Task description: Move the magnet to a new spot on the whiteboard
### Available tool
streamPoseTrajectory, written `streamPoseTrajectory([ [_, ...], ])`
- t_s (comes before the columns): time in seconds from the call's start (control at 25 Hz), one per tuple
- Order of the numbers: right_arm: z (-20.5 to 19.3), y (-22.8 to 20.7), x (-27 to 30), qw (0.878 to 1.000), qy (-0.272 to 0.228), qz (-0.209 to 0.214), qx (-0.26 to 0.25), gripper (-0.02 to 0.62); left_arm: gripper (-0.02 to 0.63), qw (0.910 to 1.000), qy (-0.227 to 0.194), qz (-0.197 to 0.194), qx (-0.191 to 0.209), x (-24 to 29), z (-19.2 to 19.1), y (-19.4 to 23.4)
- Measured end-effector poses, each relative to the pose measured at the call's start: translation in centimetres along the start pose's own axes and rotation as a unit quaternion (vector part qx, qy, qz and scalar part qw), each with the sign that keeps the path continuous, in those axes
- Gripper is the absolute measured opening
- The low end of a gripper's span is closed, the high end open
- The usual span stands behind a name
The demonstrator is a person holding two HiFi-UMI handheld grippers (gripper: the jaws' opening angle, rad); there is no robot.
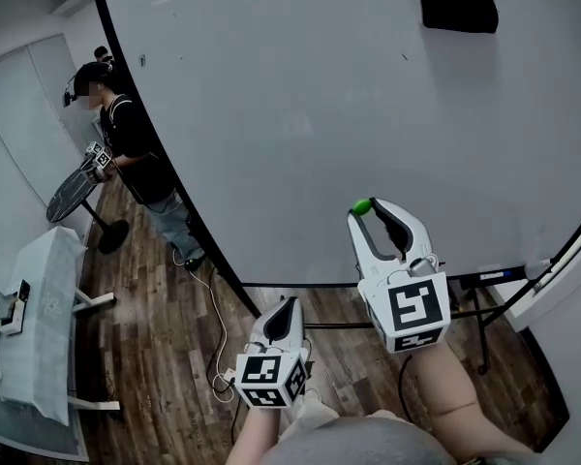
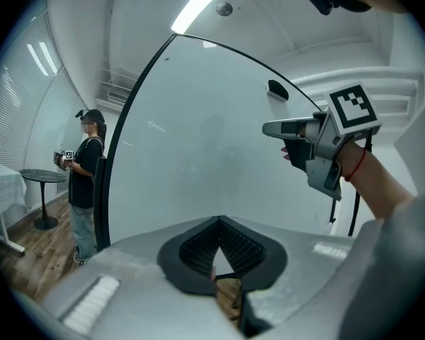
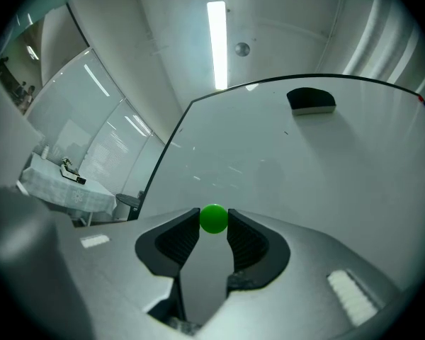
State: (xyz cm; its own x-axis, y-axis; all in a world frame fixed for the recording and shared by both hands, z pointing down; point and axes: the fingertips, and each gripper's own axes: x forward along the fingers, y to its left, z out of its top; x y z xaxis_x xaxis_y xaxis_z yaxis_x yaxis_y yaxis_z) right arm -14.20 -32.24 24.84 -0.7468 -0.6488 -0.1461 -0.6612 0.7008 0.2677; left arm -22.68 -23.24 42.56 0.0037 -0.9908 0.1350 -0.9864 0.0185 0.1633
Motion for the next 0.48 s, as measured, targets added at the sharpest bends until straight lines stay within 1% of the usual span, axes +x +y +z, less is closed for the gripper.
streamPoseTrajectory([
  [0.16,0.4,1.3,2.2,1.0,-0.004,0.002,-0.005,0.124,0.005,1.0,-0.002,-0.005,-0.004,0.9,0.5,2.2],
  [0.48,0.9,3.0,6.1,1.0,-0.007,0.001,-0.013,0.124,0.005,0.9998,-0.001,-0.018,-0.008,2.2,0.9,5.2],
])
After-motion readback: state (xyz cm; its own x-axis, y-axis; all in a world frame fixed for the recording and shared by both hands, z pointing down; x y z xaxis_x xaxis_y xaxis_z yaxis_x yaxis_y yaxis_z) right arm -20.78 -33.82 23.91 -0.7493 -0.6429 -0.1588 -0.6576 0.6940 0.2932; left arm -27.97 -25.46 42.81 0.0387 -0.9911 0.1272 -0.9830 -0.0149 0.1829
